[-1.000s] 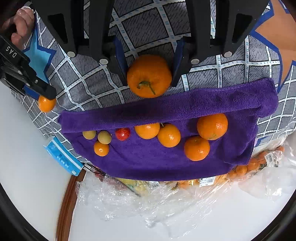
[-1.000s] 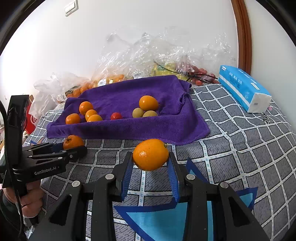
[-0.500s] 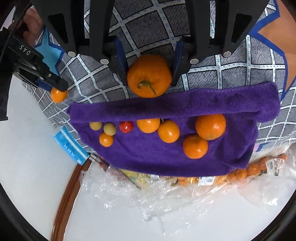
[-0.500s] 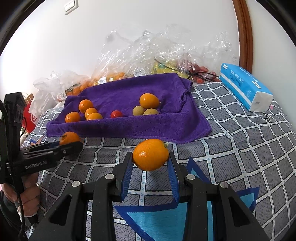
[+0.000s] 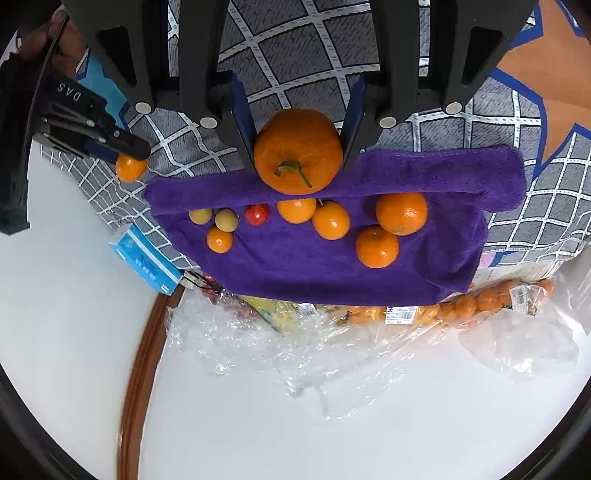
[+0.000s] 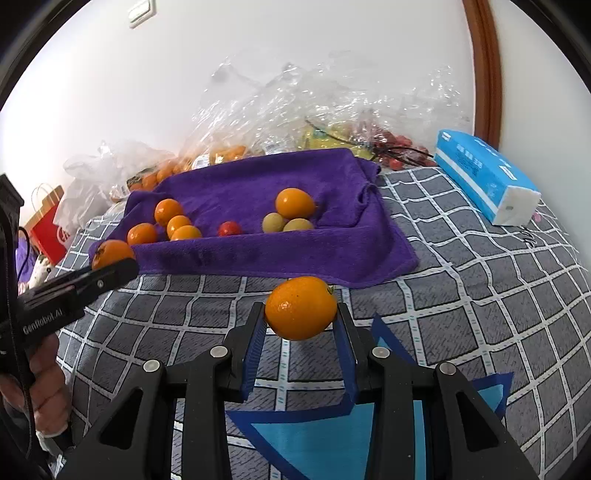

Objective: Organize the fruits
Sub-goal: 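Lift and carry both mandarins over the purple towel with both tools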

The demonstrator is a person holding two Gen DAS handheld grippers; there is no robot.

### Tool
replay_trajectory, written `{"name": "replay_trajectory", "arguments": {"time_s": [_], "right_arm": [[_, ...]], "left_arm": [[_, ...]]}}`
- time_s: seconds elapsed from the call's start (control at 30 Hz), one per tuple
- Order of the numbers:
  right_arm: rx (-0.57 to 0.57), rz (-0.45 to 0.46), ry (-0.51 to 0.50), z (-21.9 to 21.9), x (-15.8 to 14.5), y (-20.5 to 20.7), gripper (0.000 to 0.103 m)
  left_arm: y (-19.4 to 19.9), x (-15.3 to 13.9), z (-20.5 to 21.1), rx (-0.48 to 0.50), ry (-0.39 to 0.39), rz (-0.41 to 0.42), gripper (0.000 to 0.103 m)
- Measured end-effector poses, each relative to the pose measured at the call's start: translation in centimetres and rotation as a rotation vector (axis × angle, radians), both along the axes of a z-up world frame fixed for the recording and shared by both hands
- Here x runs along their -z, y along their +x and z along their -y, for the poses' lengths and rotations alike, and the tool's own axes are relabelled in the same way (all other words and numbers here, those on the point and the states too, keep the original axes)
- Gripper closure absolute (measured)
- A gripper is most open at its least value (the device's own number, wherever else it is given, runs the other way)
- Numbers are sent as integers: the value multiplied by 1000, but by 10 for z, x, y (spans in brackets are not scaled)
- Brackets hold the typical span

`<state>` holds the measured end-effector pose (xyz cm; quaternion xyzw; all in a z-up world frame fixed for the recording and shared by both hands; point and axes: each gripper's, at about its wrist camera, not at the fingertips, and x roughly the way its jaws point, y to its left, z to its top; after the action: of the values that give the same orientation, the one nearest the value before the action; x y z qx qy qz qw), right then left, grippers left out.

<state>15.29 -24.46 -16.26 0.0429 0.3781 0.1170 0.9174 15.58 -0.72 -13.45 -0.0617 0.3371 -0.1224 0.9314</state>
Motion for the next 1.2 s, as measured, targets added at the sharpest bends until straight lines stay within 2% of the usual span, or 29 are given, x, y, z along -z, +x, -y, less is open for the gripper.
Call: {"name": "replay_trajectory", "arguments": {"time_s": [0.1, 0.17, 0.37, 0.5, 0.9, 1.03, 1.2], "right_arm": [[-12, -21, 41, 0, -8, 3, 66], [-13, 3, 39, -2, -20, 5, 66], [-27, 68, 18, -13, -56, 15, 66], [-48, 91, 33, -22, -71, 21, 66], [-72, 110, 4, -40, -86, 44, 66], [-71, 120, -7, -40, -91, 54, 66], [-61, 129, 2, -36, -96, 69, 66]], "left_arm": [[-5, -11, -12, -1, -64, 3, 62], [-9, -22, -18, -12, -77, 14, 62], [-9, -46, -24, -84, 51, 45, 62], [-9, -53, -33, -98, 55, 38, 62], [1, -66, -36, -116, 89, 32, 62], [9, -72, -49, -136, 99, 51, 62], [24, -76, -67, -177, 74, 46, 62]]}}
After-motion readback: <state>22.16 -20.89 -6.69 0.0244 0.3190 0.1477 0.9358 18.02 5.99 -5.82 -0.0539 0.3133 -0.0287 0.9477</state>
